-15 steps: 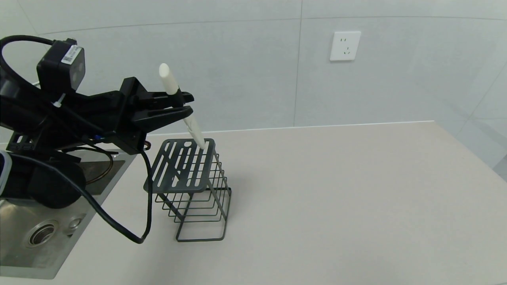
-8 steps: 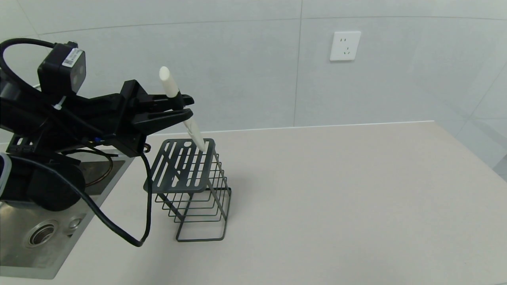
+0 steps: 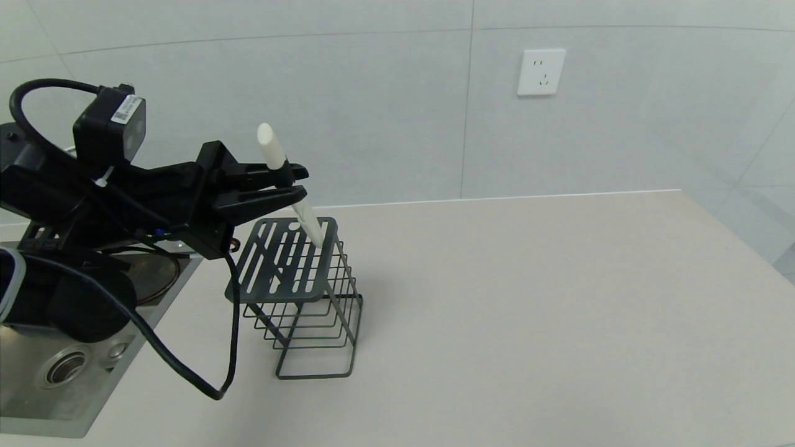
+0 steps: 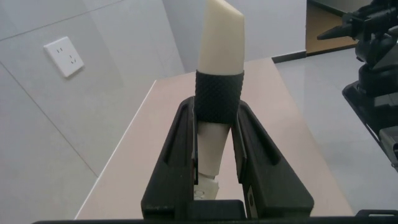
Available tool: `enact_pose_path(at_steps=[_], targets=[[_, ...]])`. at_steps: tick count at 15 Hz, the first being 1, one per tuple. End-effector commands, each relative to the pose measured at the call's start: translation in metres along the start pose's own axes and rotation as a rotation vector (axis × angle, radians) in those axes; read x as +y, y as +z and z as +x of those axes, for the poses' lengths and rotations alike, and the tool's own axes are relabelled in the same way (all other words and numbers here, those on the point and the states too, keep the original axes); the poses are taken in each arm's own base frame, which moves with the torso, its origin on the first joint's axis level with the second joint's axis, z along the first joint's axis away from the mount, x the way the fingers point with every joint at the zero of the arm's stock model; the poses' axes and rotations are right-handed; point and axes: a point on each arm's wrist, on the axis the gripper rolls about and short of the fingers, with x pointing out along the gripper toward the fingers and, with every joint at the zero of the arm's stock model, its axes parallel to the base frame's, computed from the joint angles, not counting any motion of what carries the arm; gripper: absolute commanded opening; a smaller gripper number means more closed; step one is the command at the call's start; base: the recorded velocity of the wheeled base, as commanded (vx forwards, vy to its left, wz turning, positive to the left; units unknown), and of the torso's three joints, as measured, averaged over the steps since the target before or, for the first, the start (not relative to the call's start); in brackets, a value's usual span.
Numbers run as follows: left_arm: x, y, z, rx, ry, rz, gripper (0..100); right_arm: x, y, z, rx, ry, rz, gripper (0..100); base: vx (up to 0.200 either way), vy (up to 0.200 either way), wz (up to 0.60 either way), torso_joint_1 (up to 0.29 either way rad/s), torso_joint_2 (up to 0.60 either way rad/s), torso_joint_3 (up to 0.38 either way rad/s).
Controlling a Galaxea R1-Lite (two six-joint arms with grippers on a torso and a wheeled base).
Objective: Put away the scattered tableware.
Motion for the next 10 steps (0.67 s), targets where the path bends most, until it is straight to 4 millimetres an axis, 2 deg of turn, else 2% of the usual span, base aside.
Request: enact_pose_path(at_steps=[1,10], targets=[[0.001,-0.005,0.0,0.002,0.002,-0.011,0,0.0,0.0,0.0,0.001,0.0,0.0,0,0.0,0.0,0.0,0.0,0.0,0.0],[0.006,-0.031,0.0,0.016,0.011,-0.048,0,0.0,0.0,0.0,0.001,0.0,-0.001,0,0.0,0.0,0.0,0.0,0.0,0.0]])
